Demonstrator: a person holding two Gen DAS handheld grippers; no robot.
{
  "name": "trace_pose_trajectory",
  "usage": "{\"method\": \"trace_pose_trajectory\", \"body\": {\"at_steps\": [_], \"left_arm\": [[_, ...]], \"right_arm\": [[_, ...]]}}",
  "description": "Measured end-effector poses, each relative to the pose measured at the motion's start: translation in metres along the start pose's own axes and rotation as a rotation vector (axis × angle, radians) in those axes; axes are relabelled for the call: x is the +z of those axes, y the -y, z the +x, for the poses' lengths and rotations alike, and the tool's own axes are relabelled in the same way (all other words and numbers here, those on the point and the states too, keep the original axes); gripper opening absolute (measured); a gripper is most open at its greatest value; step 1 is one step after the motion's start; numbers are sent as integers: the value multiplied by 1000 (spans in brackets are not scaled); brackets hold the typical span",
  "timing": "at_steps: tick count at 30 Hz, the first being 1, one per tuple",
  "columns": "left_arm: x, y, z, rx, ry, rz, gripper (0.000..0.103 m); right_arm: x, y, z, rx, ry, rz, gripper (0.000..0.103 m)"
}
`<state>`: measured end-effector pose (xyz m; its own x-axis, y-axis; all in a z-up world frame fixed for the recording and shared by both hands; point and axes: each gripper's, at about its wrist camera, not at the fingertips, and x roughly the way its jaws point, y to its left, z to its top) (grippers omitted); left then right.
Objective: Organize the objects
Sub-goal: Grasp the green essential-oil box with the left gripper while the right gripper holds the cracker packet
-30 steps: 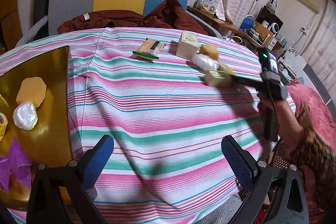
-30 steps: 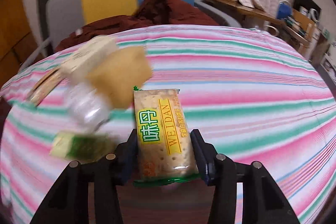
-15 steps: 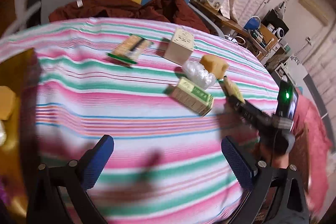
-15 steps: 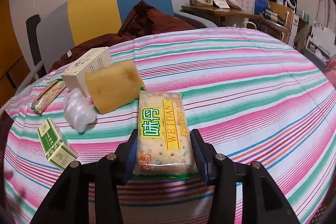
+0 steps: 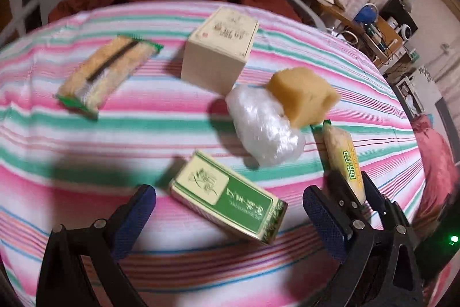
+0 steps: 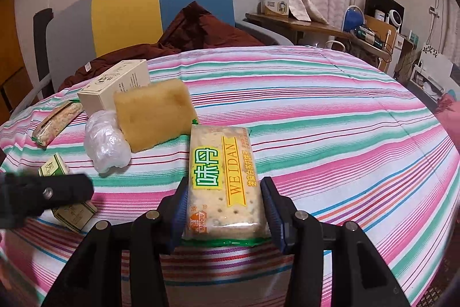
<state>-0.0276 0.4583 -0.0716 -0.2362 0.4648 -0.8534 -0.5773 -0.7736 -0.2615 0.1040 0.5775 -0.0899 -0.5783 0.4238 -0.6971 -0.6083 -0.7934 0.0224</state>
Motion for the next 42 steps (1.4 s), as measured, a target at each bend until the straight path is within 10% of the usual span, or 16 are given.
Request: {"method": "trace_pose_trajectory", "body": {"at_steps": [19,25,28,34,42], "left_arm": [[-12,-50,-28,114,93,-12,99],[-21,-36,-15,211,162,168,67],[-26,-45,-17,172,183,202,66],[-36,-69,-30,137,222,176,32],[-52,-74,-40,117,260,195,31]], "right_arm": [[0,-2,1,-21,3,-7,49],[-1,-2,2,-21,2,-5,49],[-1,-3,2,-24,3,-9,49],[-2,-2,-1,-16,16,-6,49],[-2,-13,-15,-25,90,-70,49]]}}
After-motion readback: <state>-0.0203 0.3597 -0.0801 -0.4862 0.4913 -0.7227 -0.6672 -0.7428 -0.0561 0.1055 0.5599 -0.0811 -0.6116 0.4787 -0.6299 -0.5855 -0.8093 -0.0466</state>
